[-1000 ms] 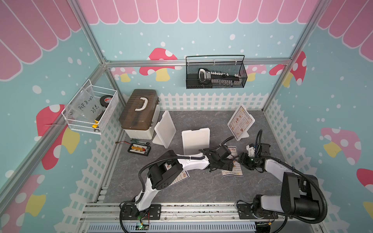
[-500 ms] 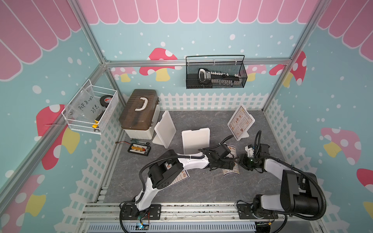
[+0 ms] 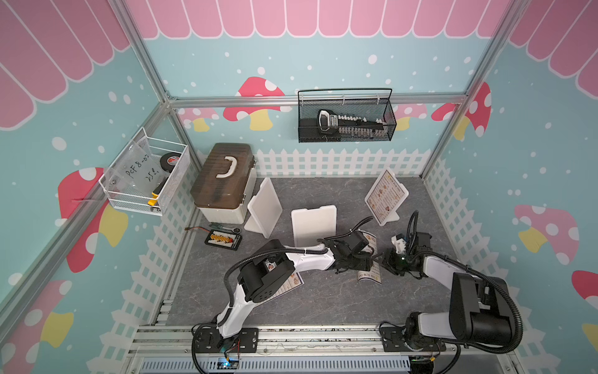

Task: Insert the menus into the narrow rack
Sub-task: Pick up the menu from the center of the board.

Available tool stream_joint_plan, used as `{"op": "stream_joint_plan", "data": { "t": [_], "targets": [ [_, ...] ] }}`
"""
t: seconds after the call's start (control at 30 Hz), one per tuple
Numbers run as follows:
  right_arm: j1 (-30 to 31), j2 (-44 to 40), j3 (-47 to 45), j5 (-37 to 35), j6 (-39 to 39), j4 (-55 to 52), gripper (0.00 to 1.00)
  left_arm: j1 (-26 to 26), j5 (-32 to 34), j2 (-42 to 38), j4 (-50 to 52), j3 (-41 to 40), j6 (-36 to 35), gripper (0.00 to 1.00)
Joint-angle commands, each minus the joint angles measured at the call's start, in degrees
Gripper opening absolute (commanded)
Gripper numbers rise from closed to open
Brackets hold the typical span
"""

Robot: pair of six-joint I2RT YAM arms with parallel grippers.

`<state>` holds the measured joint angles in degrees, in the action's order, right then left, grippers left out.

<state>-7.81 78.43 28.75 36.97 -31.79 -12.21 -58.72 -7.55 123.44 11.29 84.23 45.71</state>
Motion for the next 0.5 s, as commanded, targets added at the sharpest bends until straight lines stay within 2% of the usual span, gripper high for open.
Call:
{"op": "stream_joint_plan", "data": {
  "t": [0.0, 0.23, 0.37, 0.47],
  "targets": [
    [0.26, -0.60, -1.51, -2.66, -0.38, -2.73, 0.51, 0.36, -0.62, 3.39, 4.06, -2.14, 1.41, 0.65],
    [0.26, -4.66, -1.50, -7.10, -1.29, -4.69, 0.60, 0.43, -0.53, 2.81, 3.76, -2.53, 1.34, 0.58],
    [0.26, -8.13, -1.33, -10.14, -2.25, -5.55, 0.61, 0.62, -1.45, 1.19, 1.79, -3.68, 1.01, 0.57],
    [0.30, -9.90, -1.83, -9.67, -3.71, -4.16, 0.61, 0.94, -3.19, -1.37, -2.72, -6.13, 0.91, 0.57]
  ]
}}
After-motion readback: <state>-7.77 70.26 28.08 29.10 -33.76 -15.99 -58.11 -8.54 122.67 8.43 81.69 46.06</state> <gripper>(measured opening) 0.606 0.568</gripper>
